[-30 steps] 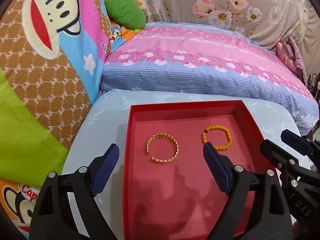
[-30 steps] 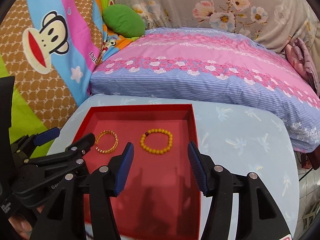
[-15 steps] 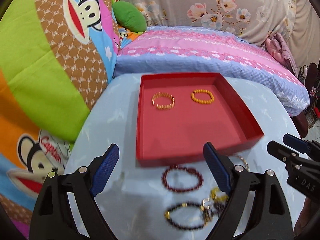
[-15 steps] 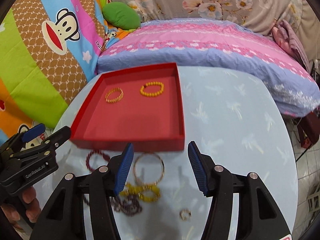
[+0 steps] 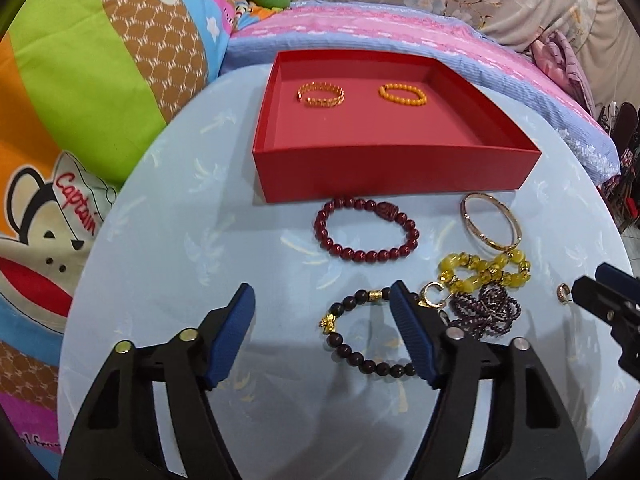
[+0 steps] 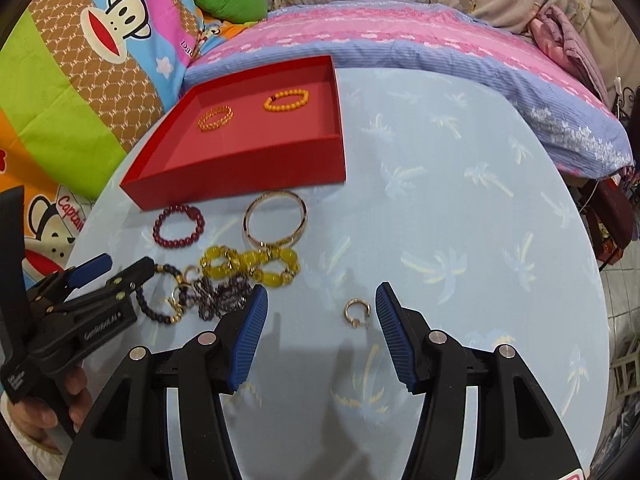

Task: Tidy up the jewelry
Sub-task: 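Grasp the black bead bracelet with the left gripper while the right grasps the thin gold bangle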

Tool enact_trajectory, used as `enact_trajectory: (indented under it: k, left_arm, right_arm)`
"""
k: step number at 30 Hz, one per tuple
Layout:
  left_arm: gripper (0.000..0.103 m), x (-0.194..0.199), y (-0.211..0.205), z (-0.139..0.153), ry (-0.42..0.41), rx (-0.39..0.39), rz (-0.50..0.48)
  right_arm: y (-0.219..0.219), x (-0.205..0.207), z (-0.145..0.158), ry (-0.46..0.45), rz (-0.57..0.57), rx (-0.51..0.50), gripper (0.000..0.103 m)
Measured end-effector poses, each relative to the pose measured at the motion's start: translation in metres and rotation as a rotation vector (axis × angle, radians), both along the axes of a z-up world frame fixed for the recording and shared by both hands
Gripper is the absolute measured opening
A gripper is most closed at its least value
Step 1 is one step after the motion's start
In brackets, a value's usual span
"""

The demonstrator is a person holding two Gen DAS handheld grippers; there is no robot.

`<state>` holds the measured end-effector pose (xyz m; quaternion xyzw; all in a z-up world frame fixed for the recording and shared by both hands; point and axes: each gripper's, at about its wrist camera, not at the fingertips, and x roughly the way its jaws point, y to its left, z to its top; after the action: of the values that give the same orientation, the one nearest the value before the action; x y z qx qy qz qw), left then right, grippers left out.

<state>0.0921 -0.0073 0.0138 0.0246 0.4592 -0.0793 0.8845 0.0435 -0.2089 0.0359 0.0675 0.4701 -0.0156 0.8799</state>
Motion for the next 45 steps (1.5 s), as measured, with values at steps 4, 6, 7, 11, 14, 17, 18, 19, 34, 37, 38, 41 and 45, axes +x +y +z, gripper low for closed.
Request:
enact_trajectory:
  k: [4, 6, 7, 11, 14, 17, 18, 19, 34, 37, 38, 41, 45]
  left_arm:
    - [0.048, 0.001, 0.001, -0.011, 0.031, -0.024, -0.009]
    - [0.042, -0.001, 0.0, -0.012, 0.017, -0.022, -0.016]
    - [0.039, -0.002, -0.002, -0.012, 0.012, -0.019, -0.027]
    - [0.011, -0.002, -0.005, -0.011, 0.02, -0.036, -0.063]
    - [0.009, -0.001, -0.002, -0.009, 0.032, -0.053, -0.06]
    - [0.009, 0.001, 0.006, -0.009, 0.031, -0.042, -0.021]
    - [0.009, 0.003, 0.009, -0.009, 0.033, -0.041, -0.006]
    - [0.009, 0.004, 0.012, -0.009, 0.034, -0.041, 0.005]
    - [0.009, 0.007, 0.015, -0.011, 0.025, -0.026, 0.013]
    - [0.009, 0.007, 0.015, -0.011, 0.021, -0.025, 0.012]
    - [0.009, 0.007, 0.015, -0.012, 0.019, -0.025, 0.011]
    - [0.009, 0.007, 0.015, -0.012, 0.018, -0.025, 0.01]
    - [0.009, 0.007, 0.016, -0.011, 0.026, -0.036, 0.009]
  right_arm:
    - [0.002, -0.001, -0.006, 0.016, 0.002, 0.002, 0.055]
    - [0.004, 0.001, -0.007, 0.02, 0.004, 0.004, 0.055]
    - [0.004, 0.002, -0.008, 0.02, 0.005, 0.004, 0.055]
    - [0.009, 0.008, -0.01, 0.023, 0.016, 0.004, 0.055]
    - [0.012, 0.013, -0.012, 0.025, 0.023, 0.006, 0.055]
    - [0.011, 0.019, -0.013, 0.025, 0.023, 0.011, 0.055]
    - [0.011, 0.021, -0.013, 0.025, 0.022, 0.014, 0.055]
    - [0.01, 0.024, -0.013, 0.024, 0.02, 0.017, 0.055]
    - [0.033, 0.074, -0.027, 0.037, 0.062, -0.001, 0.058]
    - [0.037, 0.081, -0.033, 0.05, 0.073, -0.009, 0.058]
    - [0.038, 0.083, -0.034, 0.047, 0.074, -0.017, 0.058]
    - [0.042, 0.086, -0.035, 0.037, 0.083, -0.051, 0.058]
    - [0.041, 0.085, -0.035, 0.023, 0.084, -0.068, 0.053]
